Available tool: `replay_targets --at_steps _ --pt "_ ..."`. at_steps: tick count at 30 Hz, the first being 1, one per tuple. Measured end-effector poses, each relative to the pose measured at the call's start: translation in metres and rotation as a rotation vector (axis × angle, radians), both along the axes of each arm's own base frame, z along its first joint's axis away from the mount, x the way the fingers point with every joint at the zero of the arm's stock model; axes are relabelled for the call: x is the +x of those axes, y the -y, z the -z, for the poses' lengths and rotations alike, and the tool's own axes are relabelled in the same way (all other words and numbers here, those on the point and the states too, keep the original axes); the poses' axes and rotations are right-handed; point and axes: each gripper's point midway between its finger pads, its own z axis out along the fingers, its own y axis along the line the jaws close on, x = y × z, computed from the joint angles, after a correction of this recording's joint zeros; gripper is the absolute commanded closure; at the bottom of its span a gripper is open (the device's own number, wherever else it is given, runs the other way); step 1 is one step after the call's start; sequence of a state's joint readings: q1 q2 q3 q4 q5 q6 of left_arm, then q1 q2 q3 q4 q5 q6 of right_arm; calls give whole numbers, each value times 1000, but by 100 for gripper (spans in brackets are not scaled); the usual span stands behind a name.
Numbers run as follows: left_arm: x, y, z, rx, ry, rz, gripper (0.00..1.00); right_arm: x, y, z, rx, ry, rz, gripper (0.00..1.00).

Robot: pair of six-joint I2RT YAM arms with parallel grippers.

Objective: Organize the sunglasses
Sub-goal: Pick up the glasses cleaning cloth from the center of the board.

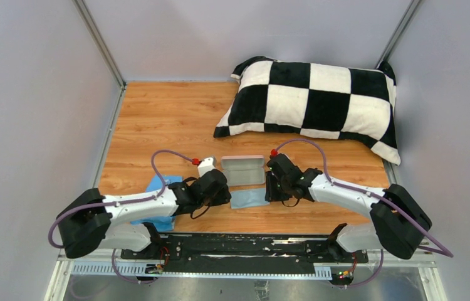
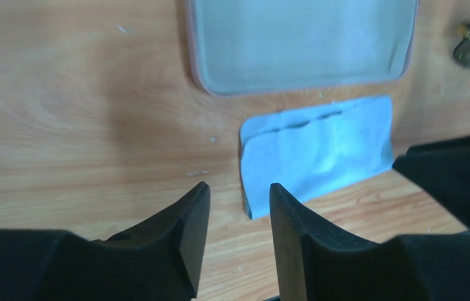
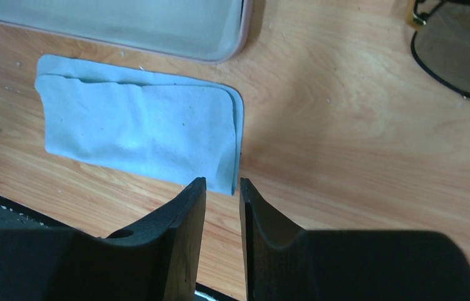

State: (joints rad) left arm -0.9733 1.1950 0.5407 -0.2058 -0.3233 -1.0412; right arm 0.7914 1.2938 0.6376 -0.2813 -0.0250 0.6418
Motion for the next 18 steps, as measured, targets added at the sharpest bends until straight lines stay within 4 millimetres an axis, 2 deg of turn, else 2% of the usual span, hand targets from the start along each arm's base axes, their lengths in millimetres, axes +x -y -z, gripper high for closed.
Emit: replay_targets --at_steps 3,5,8,18 --pt "-14 15 19 -20 -56 33 60 4 -4 1 -1 -1 0 66" --pt "-19 17 29 -35 -82 30 61 5 -5 1 -1 0 1 62" --pt "-17 22 29 -77 -82 8 63 6 -5 0 0 2 2 59" --pt "-12 41 34 -128 -103 -8 83 15 2 -6 -10 44 38 59"
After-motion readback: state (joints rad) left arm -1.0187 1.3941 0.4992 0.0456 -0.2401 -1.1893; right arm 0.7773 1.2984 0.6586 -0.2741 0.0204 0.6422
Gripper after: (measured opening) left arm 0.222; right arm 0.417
